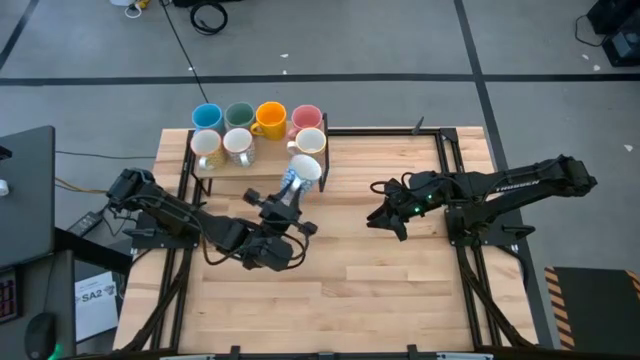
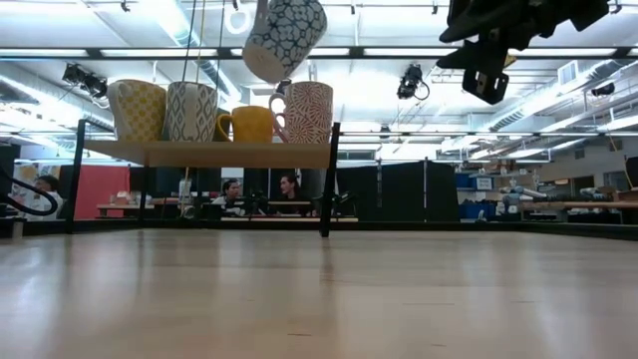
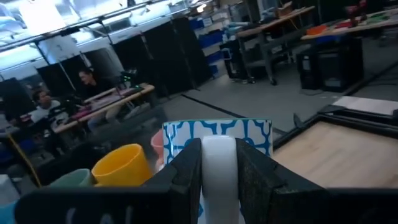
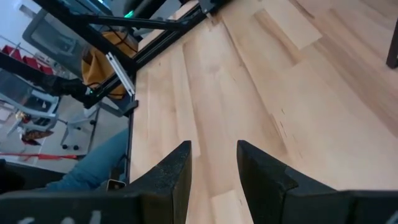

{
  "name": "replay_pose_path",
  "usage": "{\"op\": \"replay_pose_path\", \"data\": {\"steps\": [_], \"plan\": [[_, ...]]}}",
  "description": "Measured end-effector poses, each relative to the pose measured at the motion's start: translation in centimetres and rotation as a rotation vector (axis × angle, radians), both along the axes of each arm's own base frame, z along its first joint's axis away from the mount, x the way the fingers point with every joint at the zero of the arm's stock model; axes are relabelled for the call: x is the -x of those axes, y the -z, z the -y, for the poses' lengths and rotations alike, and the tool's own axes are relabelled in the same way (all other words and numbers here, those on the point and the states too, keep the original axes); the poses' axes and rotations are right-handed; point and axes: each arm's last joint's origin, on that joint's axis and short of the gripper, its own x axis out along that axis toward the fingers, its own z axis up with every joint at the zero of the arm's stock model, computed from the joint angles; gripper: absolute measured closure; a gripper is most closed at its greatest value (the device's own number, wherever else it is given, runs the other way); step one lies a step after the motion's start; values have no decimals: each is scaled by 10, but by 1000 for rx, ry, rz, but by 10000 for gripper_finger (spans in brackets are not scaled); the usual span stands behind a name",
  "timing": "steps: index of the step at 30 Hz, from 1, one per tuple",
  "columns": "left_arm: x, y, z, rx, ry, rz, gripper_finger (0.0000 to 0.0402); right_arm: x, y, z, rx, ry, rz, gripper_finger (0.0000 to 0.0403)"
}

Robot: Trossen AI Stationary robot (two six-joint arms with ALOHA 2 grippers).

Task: Place coffee mugs
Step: Put the blue patterned mug on the shelf

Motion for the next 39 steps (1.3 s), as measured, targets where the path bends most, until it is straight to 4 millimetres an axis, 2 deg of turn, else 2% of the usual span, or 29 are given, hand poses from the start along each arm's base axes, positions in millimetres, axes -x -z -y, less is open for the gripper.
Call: {"op": "replay_pose_path", "data": {"steps": [6,15,27,39], "plan": [[3,11,-10,16,-17,27,320,0,0,0,42,-21,8,270],[22,34,-34,45,-64,94,320,0,0,0,58,-29,12,270],[37,40,-60,12,-134,19,320,0,0,0,80,-41,16,270],[38,40,-88,22,-227,47,320,0,0,0,80,-41,16,270]]}}
